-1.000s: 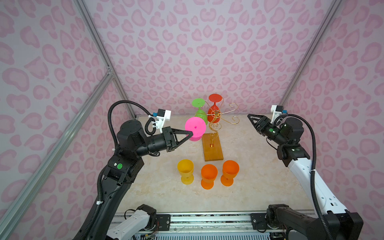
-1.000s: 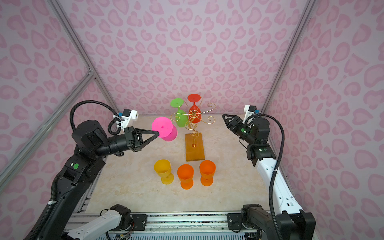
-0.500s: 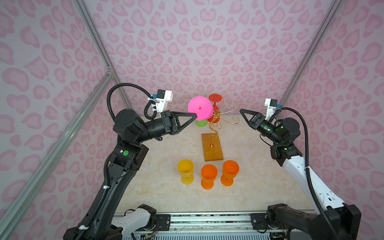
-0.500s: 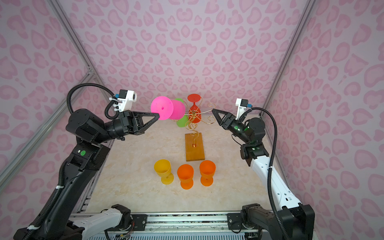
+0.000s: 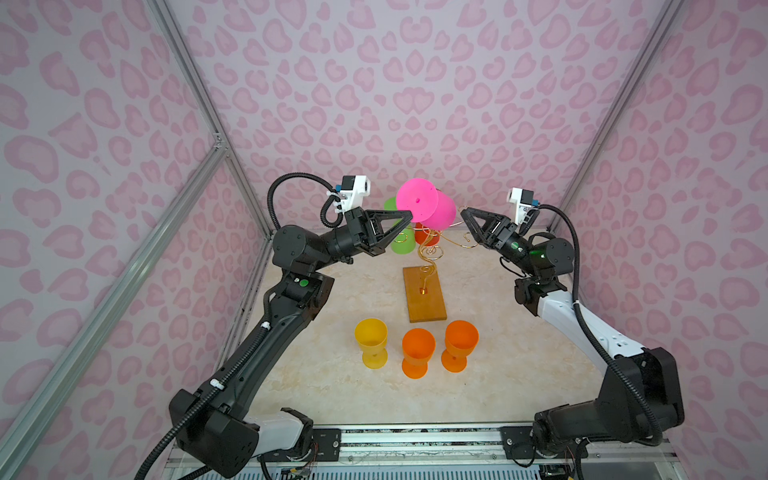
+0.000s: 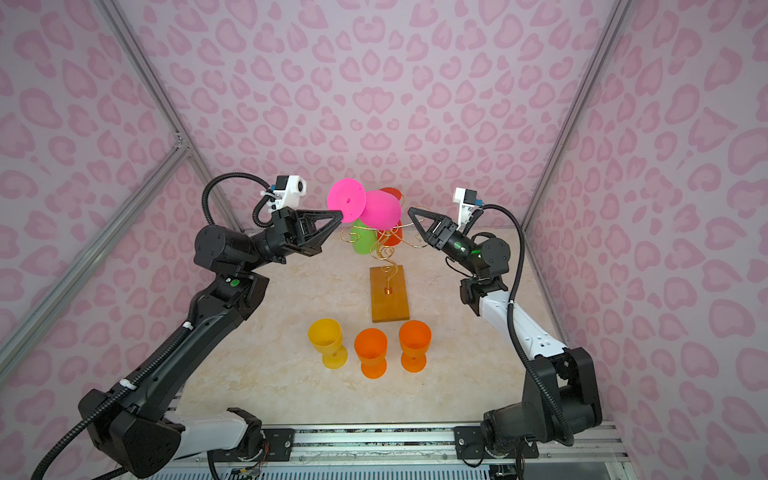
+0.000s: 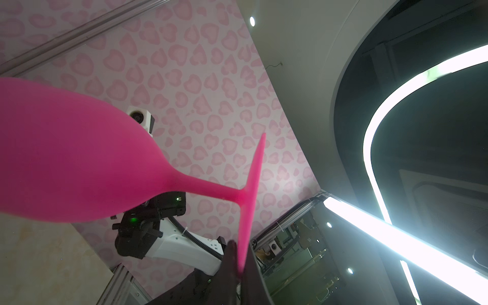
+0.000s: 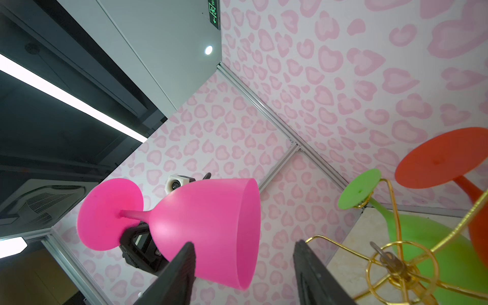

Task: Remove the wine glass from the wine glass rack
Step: 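Raise the pink glass toward the right gripper while the right gripper approaches its bowl, then close the right gripper on the pink glass bowl while the left gripper holds its foot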

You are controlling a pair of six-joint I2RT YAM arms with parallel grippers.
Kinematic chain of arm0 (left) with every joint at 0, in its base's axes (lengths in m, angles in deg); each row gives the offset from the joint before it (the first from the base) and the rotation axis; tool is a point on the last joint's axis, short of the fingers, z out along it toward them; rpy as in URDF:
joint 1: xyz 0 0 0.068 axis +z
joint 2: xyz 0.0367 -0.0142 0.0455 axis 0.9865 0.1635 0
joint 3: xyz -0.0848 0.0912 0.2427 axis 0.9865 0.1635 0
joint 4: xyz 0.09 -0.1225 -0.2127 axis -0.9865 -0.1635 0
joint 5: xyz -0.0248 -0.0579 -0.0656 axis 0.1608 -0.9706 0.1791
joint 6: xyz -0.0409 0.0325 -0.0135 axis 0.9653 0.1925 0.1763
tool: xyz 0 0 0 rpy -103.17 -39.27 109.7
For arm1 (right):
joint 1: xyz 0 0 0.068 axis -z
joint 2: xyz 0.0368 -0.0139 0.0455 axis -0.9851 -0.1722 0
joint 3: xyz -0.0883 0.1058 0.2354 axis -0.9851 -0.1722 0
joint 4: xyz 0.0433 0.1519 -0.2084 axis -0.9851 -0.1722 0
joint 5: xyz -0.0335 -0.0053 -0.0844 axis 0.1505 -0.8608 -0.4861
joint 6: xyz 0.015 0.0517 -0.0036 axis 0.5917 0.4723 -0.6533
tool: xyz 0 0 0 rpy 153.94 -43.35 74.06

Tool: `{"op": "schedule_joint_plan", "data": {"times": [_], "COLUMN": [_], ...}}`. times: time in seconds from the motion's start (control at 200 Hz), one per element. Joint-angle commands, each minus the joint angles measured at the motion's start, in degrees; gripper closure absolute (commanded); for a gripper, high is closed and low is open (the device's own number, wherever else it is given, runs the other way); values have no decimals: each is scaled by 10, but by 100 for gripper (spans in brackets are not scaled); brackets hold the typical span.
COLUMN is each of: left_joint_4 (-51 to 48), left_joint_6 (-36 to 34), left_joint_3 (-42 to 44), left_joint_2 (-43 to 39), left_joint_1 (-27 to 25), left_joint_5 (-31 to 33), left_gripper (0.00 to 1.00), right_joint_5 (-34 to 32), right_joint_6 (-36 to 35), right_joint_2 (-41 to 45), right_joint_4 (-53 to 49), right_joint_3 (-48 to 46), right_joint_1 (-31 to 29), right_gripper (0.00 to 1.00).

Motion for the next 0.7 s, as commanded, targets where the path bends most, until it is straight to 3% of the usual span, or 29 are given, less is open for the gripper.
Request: {"op": "schedule_joint_plan", "data": {"times": [0.0, 0.425, 0.695], "left_joint_4": [100, 187, 245], "left_joint_6": [43, 113, 165], "left_joint_3": [6, 13, 14], "left_joint_2": [12, 56, 83], "left_joint_1": [-4, -9, -11], "left_joint_5": [13, 36, 49], "left_gripper": [98, 98, 98], "right_joint_5": [6, 7, 7], "right_joint_6": [42, 94, 130], "right_joint_2": [-15, -42, -62], "right_joint_4": [93, 187, 264], "right_joint_3": [5, 2, 8], "right_joint_1": [-3, -9, -13], "right_gripper": [40, 41, 48]}}
